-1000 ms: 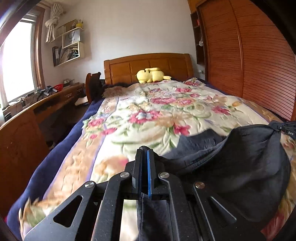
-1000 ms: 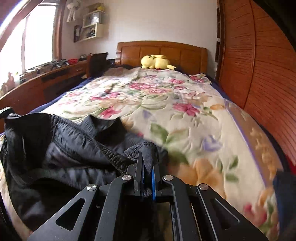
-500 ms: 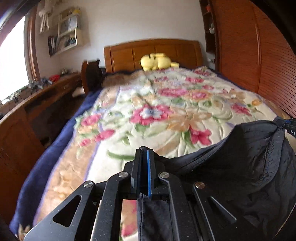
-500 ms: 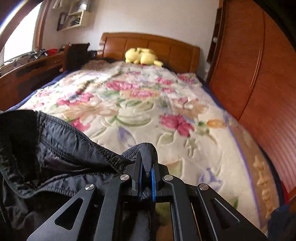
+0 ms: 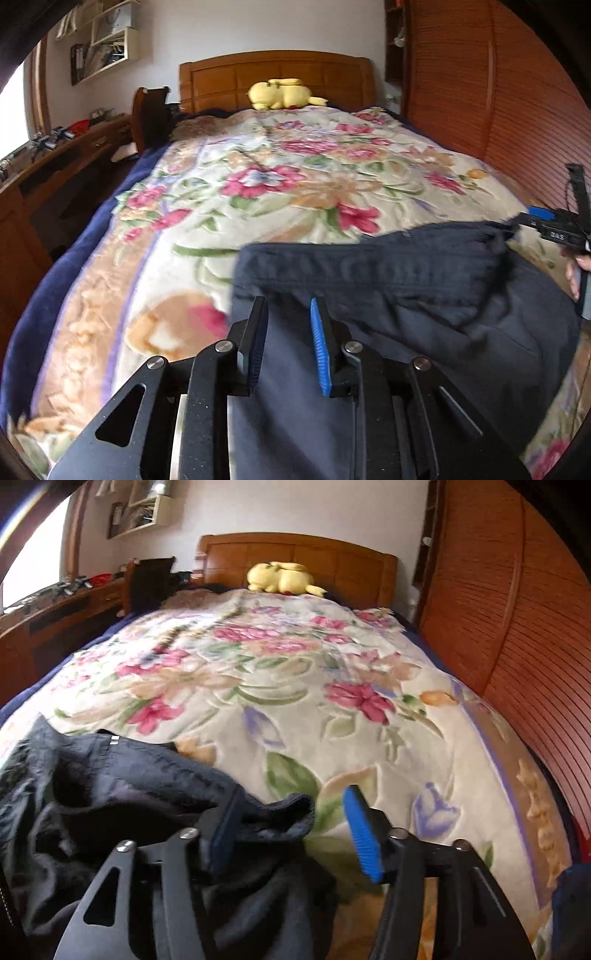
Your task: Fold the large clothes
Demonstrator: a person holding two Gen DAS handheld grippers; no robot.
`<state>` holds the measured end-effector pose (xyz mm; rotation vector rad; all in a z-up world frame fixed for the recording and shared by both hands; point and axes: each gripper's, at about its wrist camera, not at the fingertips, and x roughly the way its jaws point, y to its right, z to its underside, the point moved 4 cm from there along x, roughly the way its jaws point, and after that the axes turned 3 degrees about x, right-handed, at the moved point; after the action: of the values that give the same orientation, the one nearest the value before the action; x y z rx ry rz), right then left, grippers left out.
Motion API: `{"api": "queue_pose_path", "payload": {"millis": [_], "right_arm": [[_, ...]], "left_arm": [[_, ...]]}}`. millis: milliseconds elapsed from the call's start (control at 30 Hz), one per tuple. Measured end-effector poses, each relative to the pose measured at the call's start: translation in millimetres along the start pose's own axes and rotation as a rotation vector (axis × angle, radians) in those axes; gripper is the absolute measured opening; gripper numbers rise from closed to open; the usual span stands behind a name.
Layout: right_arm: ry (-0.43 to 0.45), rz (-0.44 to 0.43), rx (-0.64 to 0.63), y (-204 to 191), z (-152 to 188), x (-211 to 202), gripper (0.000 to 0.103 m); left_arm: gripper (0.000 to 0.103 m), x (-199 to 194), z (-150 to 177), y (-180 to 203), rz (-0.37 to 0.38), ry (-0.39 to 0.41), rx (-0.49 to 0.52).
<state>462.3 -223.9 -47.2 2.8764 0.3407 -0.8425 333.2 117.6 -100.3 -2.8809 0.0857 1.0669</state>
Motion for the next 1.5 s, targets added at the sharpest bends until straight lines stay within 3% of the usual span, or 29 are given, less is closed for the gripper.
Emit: {"api": "queue_pose_path", "payload": {"millis": [167, 400, 600, 933, 1100, 1167, 1233, 1367, 1433, 1500], "right_arm": [[-0.005, -0.065, -0.048, -19, 17, -17, 0.063], [-0.11, -0.02, -0.083, 2, 45, 6, 0.063], [-0.183, -0.01, -0.041, 15, 24, 50, 0.063], [-0.282, -0.175, 0.018, 9, -2, 132, 0.063], [-0.335, -0.22, 0.086, 15, -4, 152, 0.063], [-0.325, -0.226, 0.076, 14, -5, 149, 0.046], [-0.3, -0.187, 0.017, 8, -7, 143, 0.011], [-0.218, -0.158, 0.019, 7, -22, 125, 0.006], [-0.162, -0.057, 0.046, 20, -33, 116, 0.006], [-0.198, -0.022, 0.102, 30, -33, 121, 0.006]], "left_arm": [[0.025, 1, 23, 32, 0.062, -0.009, -0.013], [0.025, 4, 47, 61, 0.117, 0.015, -0.009], [0.025, 12, 64, 62, 0.12, 0.005, 0.001], [0.025, 12, 68, 60, 0.12, 0.033, -0.013], [0.025, 10, 69, 62, 0.112, 0.034, -0.005], [0.025, 9, 69, 63, 0.111, 0.037, -0.003], [0.025, 9, 69, 63, 0.109, 0.04, -0.003], [0.025, 6, 69, 62, 0.104, 0.051, -0.005], [0.025, 4, 70, 60, 0.102, 0.059, -0.007], [0.025, 4, 70, 60, 0.102, 0.06, -0.007]]}}
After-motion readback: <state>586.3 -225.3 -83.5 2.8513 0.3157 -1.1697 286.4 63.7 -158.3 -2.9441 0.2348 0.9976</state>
